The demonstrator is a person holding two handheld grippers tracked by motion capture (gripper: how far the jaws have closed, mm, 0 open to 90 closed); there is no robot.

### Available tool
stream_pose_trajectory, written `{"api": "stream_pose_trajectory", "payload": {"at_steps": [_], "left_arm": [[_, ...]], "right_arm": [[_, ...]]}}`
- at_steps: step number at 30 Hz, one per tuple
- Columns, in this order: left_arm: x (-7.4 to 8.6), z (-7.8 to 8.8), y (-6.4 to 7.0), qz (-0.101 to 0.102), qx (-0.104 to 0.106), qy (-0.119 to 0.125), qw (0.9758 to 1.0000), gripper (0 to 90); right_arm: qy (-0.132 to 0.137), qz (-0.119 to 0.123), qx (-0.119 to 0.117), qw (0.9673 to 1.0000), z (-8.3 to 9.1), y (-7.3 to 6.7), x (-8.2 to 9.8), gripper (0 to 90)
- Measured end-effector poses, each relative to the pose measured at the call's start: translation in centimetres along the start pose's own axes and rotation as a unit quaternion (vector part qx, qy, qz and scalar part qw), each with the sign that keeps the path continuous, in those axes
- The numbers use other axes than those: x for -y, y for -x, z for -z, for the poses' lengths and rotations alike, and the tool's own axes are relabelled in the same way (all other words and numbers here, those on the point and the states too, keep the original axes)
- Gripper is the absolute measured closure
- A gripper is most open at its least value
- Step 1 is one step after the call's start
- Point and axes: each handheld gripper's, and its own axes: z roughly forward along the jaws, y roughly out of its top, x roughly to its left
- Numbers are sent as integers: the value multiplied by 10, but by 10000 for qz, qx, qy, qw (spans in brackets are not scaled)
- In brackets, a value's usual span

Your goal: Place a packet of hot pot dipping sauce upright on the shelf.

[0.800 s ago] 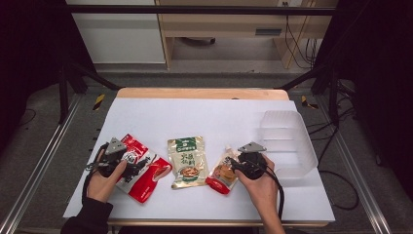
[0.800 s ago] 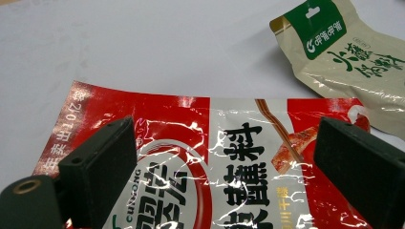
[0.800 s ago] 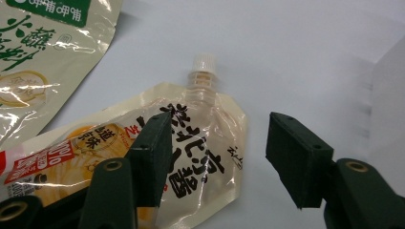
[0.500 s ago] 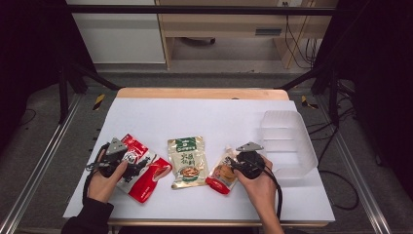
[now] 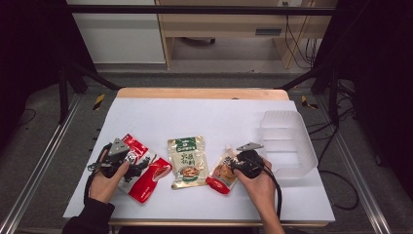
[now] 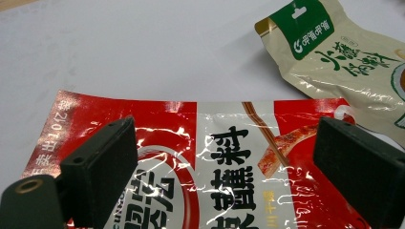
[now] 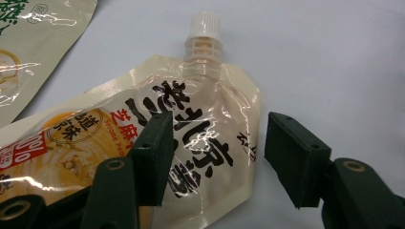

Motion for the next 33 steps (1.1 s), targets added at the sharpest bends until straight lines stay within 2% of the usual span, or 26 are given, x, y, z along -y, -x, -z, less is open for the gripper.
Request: {"api": "stream_pose_trajectory", "payload": {"at_steps": [4, 5, 9, 13, 14, 16, 17, 18, 19, 20, 24, 25, 27, 29, 30, 31, 33], "left_arm": [[0, 0, 0, -8, 13, -2, 10000, 83], [0, 0, 0, -10, 11, -8, 10000, 83], [0, 0, 1, -13, 15, -13, 10000, 84], [-1, 0, 1, -15, 18, -9, 10000, 84], [-1, 0, 1, -15, 18, -9, 10000, 84], [-1, 0, 1, -24, 24, -20, 10000, 84], [-1, 0, 1, -40, 39, -29, 10000, 84], [-1, 0, 1, -41, 56, -33, 10000, 84], [-1, 0, 2, -43, 90, -41, 9999, 85], [-1, 0, 2, -46, 105, -45, 9999, 86], [-2, 0, 4, -78, 201, -76, 9997, 87], [-5, 2, 7, -205, 298, -136, 9993, 88], [-10, 4, 10, -258, 322, -116, 9991, 89], [-16, 4, 15, -308, 483, -131, 9983, 89], [-16, 4, 15, -308, 483, -131, 9983, 89], [-22, 5, 21, -407, 588, -143, 9973, 89], [-25, 5, 24, -482, 652, -161, 9966, 87]], "right_arm": [[9, 1, 29, 10000, 0, 0, 1, 419], [26, -64, 31, 10000, -1, 1, 2, 400], [63, -213, -114, 9997, -2, 3, 4, 451], [37, -99, -134, 9999, 0, 0, 4, 575], [37, -99, -134, 9999, 0, 0, 4, 575], [13, -56, -152, 9999, 2, 0, 4, 668], [6, 13, -173, 9998, 3, 0, 5, 760], [6, 13, -173, 9998, 3, 0, 5, 760], [11, 60, -180, 9998, 3, 1, 5, 828], [51, 60, -188, 9998, 5, 1, 4, 845], [246, 80, -308, 9992, 17, 0, -1, 880], [332, 177, -315, 9988, 23, -1, -3, 883], [479, 361, -360, 9975, 36, -3, -10, 886], [591, 518, -417, 9960, 50, -5, -17, 889], [591, 518, -417, 9960, 50, -5, -17, 889], [654, 726, -471, 9941, 62, -8, -24, 891], [673, 778, -539, 9932, 67, -10, -27, 892]]}}
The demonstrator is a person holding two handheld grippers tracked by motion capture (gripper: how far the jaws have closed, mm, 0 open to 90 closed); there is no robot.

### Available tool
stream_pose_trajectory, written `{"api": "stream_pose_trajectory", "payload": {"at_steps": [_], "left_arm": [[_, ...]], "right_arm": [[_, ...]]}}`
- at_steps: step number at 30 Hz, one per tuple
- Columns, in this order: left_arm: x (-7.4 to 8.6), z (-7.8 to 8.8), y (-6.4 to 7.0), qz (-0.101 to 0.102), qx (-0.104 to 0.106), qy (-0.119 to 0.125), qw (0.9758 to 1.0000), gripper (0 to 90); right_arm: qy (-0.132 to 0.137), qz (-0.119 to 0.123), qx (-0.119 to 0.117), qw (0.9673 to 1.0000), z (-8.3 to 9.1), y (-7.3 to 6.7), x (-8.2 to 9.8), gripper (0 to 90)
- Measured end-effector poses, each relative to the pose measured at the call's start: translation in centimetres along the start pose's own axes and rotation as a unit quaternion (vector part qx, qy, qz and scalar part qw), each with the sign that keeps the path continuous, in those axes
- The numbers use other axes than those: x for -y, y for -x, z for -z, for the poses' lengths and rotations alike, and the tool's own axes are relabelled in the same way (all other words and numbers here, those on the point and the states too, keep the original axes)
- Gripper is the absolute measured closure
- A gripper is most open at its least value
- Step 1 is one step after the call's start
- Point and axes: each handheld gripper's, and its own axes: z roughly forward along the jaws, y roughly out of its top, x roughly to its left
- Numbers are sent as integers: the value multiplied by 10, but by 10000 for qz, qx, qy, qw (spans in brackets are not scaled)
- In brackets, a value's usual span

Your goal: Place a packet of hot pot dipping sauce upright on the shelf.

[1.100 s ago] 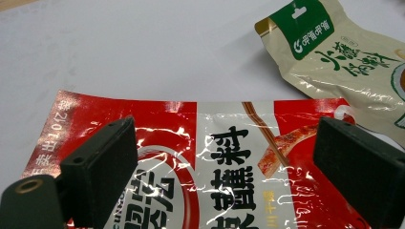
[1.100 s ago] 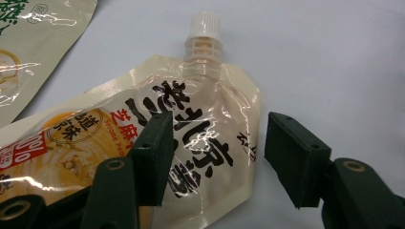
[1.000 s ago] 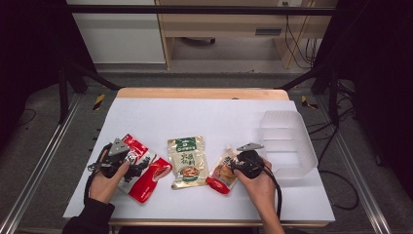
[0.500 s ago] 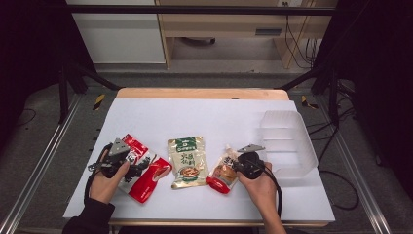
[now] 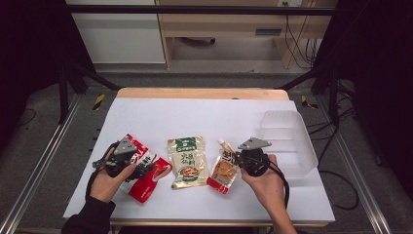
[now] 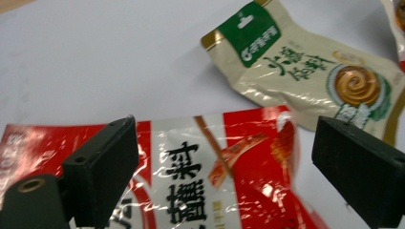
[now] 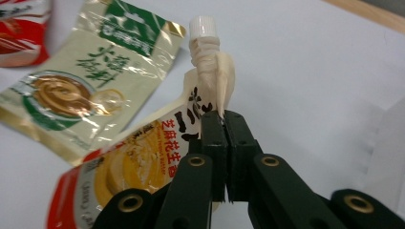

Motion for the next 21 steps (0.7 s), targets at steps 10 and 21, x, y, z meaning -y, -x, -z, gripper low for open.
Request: {"api": "stream_pose_trajectory", "payload": {"at_steps": [10, 21], "left_arm": [[-37, 6, 23, -621, 407, -22, 9972, 121], [-75, 1, 31, -936, 723, 55, 9930, 174]], "right_arm": [[357, 656, -805, 9939, 19, -20, -41, 896], [440, 913, -1062, 9892, 7, -27, -65, 896]]}}
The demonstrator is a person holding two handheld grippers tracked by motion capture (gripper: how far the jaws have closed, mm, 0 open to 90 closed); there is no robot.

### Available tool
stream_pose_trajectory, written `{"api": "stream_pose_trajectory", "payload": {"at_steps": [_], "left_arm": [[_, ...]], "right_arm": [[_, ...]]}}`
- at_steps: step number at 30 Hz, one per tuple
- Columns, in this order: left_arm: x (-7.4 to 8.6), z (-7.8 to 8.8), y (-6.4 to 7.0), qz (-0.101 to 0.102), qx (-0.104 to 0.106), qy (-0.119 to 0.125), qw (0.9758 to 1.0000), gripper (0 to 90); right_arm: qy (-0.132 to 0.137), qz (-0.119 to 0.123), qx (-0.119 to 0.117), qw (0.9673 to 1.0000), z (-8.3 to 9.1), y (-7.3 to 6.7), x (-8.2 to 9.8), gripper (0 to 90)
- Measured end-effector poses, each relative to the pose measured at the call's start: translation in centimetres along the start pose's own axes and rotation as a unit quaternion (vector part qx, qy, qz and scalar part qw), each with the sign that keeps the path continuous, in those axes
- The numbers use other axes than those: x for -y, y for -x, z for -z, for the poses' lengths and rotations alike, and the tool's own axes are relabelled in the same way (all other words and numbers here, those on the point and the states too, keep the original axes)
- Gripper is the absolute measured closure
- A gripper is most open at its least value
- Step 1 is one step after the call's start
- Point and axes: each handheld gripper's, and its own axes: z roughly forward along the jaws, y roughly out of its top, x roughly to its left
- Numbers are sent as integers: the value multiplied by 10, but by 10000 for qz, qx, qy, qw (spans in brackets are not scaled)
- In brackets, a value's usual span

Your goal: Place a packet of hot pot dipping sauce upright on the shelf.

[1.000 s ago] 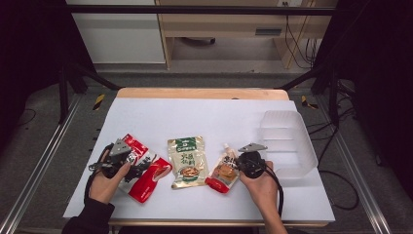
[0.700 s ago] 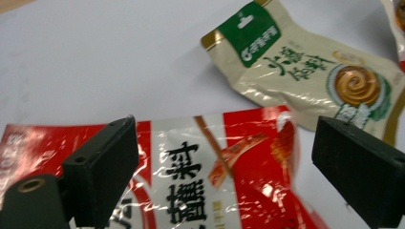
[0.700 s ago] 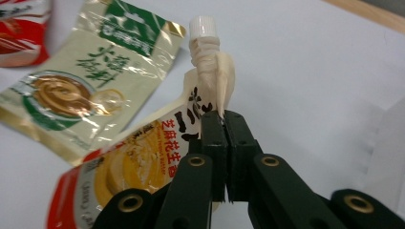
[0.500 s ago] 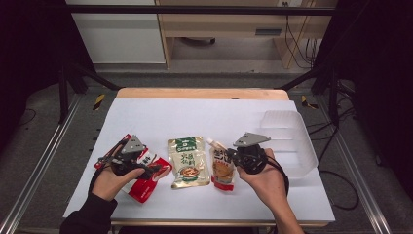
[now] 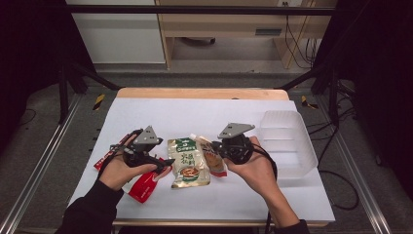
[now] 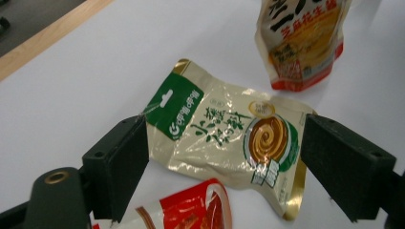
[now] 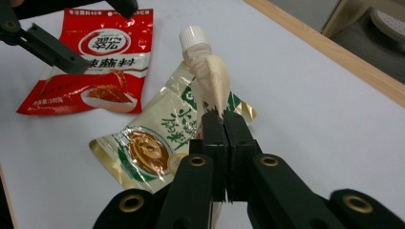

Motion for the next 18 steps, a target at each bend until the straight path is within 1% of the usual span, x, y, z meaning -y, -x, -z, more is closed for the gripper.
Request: {"api": "stream_pose_trajectory", "payload": {"at_steps": [1, 2, 3, 4, 5, 7, 8, 9, 11, 12, 14, 16, 17, 18], "left_arm": [[-5, 0, -3, 40, 43, 24, 10000, 173], [-5, 0, -3, 40, 43, 24, 10000, 173], [-11, 1, -5, 37, 86, 42, 9999, 174], [-11, 1, -5, 37, 86, 42, 9999, 176], [-15, 4, -5, -7, 80, 25, 10000, 177], [-17, 7, -5, -57, 124, 37, 9999, 187], [-17, 7, -5, -57, 124, 37, 9999, 190], [-18, 9, -4, -44, 152, 78, 9998, 203], [-18, 10, -3, -99, 209, 53, 9997, 226], [-18, 10, -3, -99, 209, 53, 9997, 231], [-18, 12, -2, -184, 197, -2, 9996, 240], [-18, 13, -3, -149, 187, 19, 9997, 259], [-17, 14, -3, -144, 193, 30, 9997, 301], [-17, 16, -3, -168, 272, 43, 9995, 312]], "right_arm": [[57, 35, -55, 10000, -2, -3, -7, 896], [73, 43, -72, 9999, -3, -3, -8, 896], [85, 78, -114, 9999, -4, -5, -12, 896], [95, 99, -140, 9998, -5, -7, -14, 895], [100, 117, -162, 9998, -7, -9, -17, 895], [121, 189, -204, 9995, -9, -13, -22, 895], [121, 189, -204, 9995, -9, -13, -22, 895], [165, 218, -284, 9992, -11, -16, -25, 895], [184, 238, -354, 9989, -13, -20, -28, 895], [153, 272, -380, 9988, -14, -21, -28, 895], [146, 279, -380, 9988, -16, -24, -29, 895], [158, 329, -424, 9984, -18, -28, -30, 895], [166, 344, -467, 9982, -19, -31, -31, 894], [167, 353, -492, 9980, -20, -33, -31, 894]]}}
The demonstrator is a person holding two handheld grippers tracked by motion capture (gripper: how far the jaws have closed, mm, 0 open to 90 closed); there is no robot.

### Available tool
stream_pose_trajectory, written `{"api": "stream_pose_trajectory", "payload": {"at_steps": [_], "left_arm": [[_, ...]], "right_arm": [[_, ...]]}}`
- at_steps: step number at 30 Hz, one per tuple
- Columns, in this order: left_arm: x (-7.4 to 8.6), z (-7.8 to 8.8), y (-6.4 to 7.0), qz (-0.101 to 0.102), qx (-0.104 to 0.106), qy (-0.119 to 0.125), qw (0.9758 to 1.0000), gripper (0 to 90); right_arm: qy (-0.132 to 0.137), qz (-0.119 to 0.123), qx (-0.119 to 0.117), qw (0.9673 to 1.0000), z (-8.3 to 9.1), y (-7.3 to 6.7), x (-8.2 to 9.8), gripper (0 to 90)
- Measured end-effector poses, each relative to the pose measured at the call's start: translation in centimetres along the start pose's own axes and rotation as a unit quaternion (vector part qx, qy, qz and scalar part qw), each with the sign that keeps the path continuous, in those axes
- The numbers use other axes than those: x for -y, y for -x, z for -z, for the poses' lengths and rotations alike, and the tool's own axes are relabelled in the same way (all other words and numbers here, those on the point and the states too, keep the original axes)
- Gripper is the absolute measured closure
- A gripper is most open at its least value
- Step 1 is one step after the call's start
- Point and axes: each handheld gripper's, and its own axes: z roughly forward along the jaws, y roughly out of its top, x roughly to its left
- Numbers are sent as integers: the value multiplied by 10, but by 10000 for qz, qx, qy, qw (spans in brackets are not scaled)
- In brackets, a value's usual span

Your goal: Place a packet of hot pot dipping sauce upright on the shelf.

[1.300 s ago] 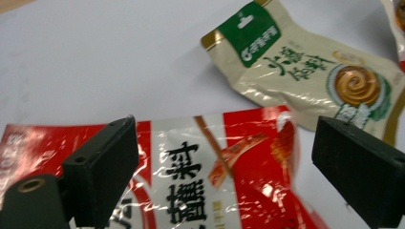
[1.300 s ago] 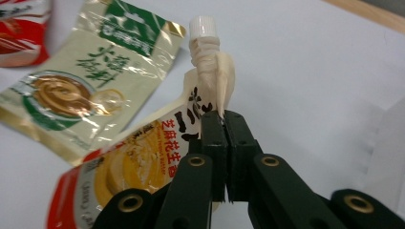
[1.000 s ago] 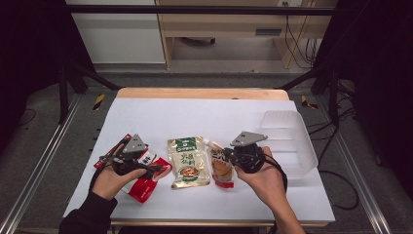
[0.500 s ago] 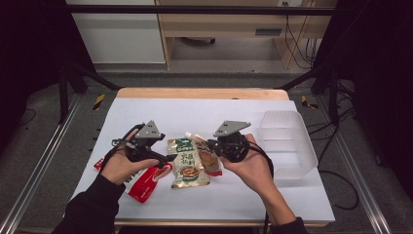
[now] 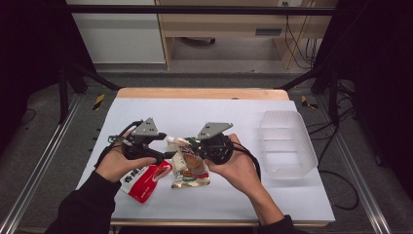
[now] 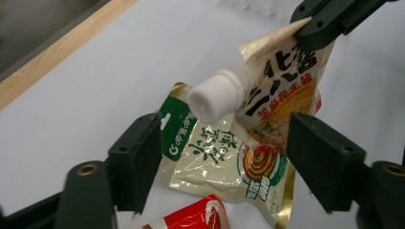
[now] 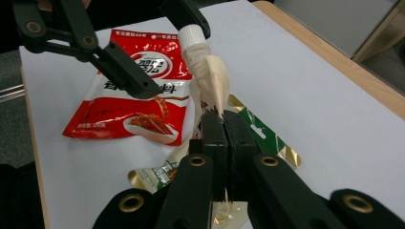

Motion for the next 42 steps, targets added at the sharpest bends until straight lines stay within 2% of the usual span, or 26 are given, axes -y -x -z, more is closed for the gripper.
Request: {"api": "stream_pose_trajectory", "payload": {"at_steps": [6, 10, 13, 14, 15, 18, 27, 31, 35, 39, 42], "left_arm": [[0, 1, 0, -99, 47, -40, 9999, 387], [1, 1, -2, -87, 76, -25, 9999, 443], [2, 2, -5, -37, 106, 1, 9999, 528], [3, 2, -6, -31, 136, -7, 9999, 528], [3, 2, -7, -51, 148, -58, 9999, 581], [3, 2, -7, -56, 176, -92, 9998, 618], [-4, -2, -3, 34, 223, -108, 9997, 643], [-5, -4, -4, 63, 341, -65, 9994, 644], [-6, -7, -4, 80, 355, -59, 9993, 608], [-6, -7, -5, 162, 396, 50, 9991, 573], [-7, -7, -5, 148, 408, 87, 9990, 576]], "right_arm": [[62, 5, -106, 9999, -5, -5, -2, 895], [83, 11, -170, 9998, -9, -7, -3, 894], [93, -1, -193, 9998, -11, -9, -3, 894], [93, -1, -193, 9998, -11, -9, -3, 894], [120, -19, -202, 9997, -11, -9, -2, 894], [105, -31, -188, 9998, -12, -10, 0, 894], [123, -145, -126, 9997, -8, -4, 6, 894], [166, -237, -166, 9994, -6, -1, 10, 894], [183, -268, -187, 9993, -4, 0, 11, 895], [215, -282, -193, 9992, -3, 1, 11, 895], [215, -305, -198, 9991, -3, 2, 10, 895]]}}
